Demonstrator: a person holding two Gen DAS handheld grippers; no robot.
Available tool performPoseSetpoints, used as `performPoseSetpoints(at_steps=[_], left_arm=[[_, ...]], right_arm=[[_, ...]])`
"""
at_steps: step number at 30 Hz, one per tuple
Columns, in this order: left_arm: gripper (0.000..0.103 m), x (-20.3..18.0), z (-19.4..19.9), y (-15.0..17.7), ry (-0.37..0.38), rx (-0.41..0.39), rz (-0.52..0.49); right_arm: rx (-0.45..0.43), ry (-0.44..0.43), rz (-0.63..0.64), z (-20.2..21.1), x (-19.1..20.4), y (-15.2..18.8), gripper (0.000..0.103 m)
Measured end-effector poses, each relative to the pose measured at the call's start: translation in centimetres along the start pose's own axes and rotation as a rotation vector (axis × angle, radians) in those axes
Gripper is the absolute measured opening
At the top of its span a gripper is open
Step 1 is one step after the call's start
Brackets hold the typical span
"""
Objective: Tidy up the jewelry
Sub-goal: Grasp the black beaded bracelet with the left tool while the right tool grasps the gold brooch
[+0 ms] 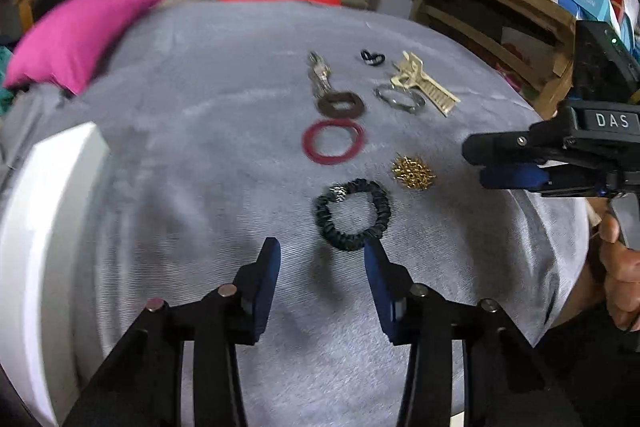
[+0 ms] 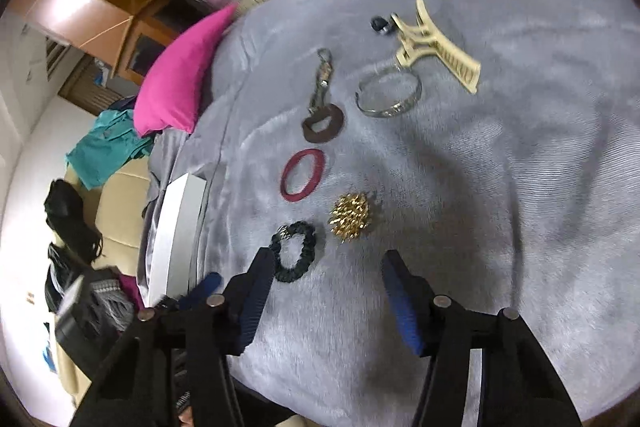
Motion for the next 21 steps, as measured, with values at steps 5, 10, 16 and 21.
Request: performPoseSetpoints(at_steps=[5, 10, 16, 21], left_arm=[[0.045, 0.5, -1.6, -0.9, 0.05, 0.044, 0.044], [0.045, 0.1, -3.2, -1.2, 0.095, 0.109, 0.055], [0.044, 0.3, -3.9, -1.5, 0.123, 0.132, 0.071], [0.032, 0.8, -3.8, -1.7, 0.16, 0.127, 0.109]], right_arm=[[0.019, 0.012, -0.021, -1.3, -0.3, -1.1, 0.06], [0.047, 0.033, -0.024, -3.3, -0.3, -2.1, 0.06], [0.098, 0.036, -0.018, -5.0, -0.4, -2.3, 0.052], [0.109, 0.037, 0.013, -5.4, -0.2, -2.0, 0.037]])
Point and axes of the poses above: each gripper's, at about its wrist camera, not at the fingertips, and z roughly against the way its jaws point, x to its left, y to its underside, the point moved 6 cm from there along -z, roughly the way its jaws point, and after that the axes turned 6 degrees about y, right-handed, at the moved point
